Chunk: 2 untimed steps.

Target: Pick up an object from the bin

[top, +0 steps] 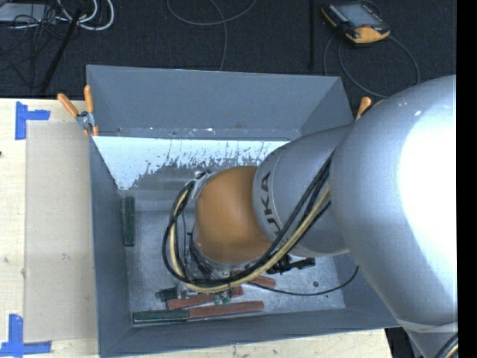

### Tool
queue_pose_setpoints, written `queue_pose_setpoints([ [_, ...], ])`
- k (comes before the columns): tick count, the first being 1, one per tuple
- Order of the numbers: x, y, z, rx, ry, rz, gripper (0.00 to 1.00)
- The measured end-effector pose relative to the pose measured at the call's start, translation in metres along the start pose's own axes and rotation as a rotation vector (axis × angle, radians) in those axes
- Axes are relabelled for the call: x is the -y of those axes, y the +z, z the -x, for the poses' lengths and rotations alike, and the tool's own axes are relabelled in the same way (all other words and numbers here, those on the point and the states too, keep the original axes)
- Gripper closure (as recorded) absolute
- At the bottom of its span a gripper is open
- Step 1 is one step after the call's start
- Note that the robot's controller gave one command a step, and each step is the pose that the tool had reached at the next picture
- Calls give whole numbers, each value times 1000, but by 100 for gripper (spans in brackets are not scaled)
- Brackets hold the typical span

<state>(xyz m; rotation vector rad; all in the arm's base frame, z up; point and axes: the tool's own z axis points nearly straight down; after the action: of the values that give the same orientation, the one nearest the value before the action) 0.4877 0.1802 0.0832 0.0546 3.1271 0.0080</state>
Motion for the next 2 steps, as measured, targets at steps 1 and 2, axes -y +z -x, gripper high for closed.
queue_pose_setpoints([
  [1,0,0,1,4,2,2,0],
  [2,-1,0,-2,-9,1,-1,100],
])
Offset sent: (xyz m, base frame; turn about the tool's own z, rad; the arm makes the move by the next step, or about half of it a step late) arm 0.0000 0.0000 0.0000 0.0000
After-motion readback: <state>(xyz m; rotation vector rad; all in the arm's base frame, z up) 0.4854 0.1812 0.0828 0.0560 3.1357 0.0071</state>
